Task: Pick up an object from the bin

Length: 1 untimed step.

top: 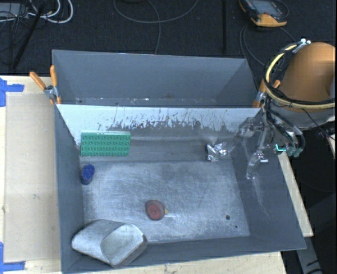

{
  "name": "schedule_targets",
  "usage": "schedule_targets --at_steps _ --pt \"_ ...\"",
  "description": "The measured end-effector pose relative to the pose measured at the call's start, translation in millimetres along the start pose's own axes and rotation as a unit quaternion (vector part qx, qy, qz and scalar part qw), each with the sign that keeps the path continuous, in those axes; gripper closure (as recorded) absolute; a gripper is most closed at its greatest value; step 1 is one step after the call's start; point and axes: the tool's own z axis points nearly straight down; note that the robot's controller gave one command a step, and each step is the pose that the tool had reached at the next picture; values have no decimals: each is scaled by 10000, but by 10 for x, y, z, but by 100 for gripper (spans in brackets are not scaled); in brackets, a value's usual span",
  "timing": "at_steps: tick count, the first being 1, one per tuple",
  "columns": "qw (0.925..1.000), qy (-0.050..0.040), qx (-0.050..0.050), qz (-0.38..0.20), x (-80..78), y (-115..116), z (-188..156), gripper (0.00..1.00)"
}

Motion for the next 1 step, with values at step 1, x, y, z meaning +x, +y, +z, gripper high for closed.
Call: schedule_targets --at_steps 1 --pt "9997 34 -18 -231 722 681 888 0"
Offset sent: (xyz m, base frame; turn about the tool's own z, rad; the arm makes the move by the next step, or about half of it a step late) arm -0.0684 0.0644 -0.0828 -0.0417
